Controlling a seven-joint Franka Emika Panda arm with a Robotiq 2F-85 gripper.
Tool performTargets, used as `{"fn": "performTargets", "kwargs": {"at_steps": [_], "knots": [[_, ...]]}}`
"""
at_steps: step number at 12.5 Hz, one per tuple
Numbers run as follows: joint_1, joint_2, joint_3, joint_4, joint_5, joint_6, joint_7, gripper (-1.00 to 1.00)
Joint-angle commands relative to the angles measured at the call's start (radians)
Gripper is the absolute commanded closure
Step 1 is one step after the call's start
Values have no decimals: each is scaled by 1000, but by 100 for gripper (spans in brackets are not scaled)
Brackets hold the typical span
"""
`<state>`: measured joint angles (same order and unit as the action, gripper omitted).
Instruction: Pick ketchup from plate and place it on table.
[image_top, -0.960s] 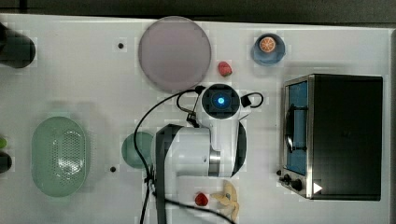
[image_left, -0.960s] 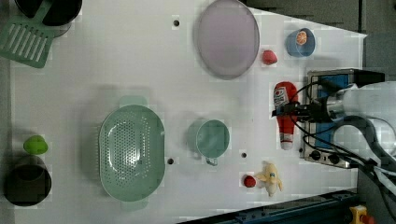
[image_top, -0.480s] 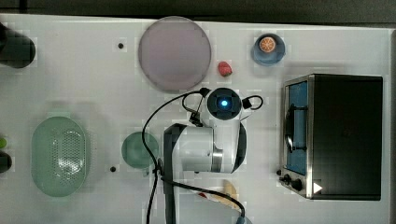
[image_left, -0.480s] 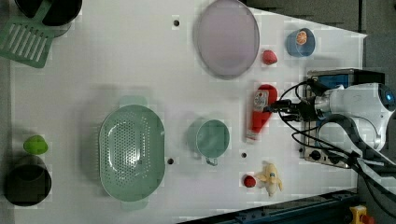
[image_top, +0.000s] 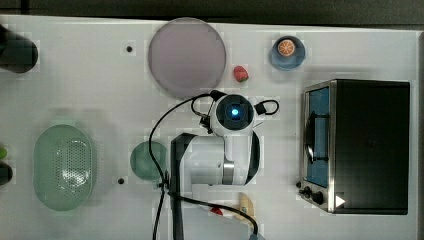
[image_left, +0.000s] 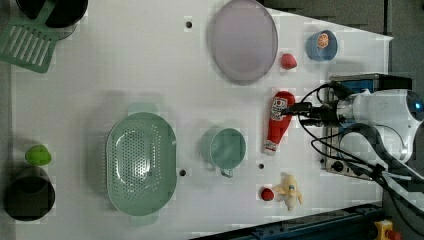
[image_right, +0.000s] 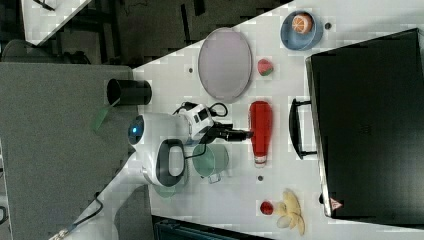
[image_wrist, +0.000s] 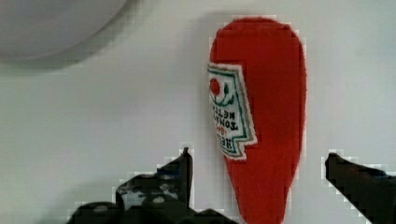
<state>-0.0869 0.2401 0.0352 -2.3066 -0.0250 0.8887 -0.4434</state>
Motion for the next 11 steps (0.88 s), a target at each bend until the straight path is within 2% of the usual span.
{"fn": "performTargets", "kwargs": {"at_steps": [1, 3, 6, 8, 11], "knots": [[-16, -147, -9, 59, 5, -95, 296, -100], [-15, -219, -8, 119, 5, -226, 406, -100], [-17, -294, -9, 251, 5, -510, 459, -100], [-16, -309, -6, 364, 5, -588, 459, -100], [-13, -303, 1, 471, 8, -689, 459, -100]]}}
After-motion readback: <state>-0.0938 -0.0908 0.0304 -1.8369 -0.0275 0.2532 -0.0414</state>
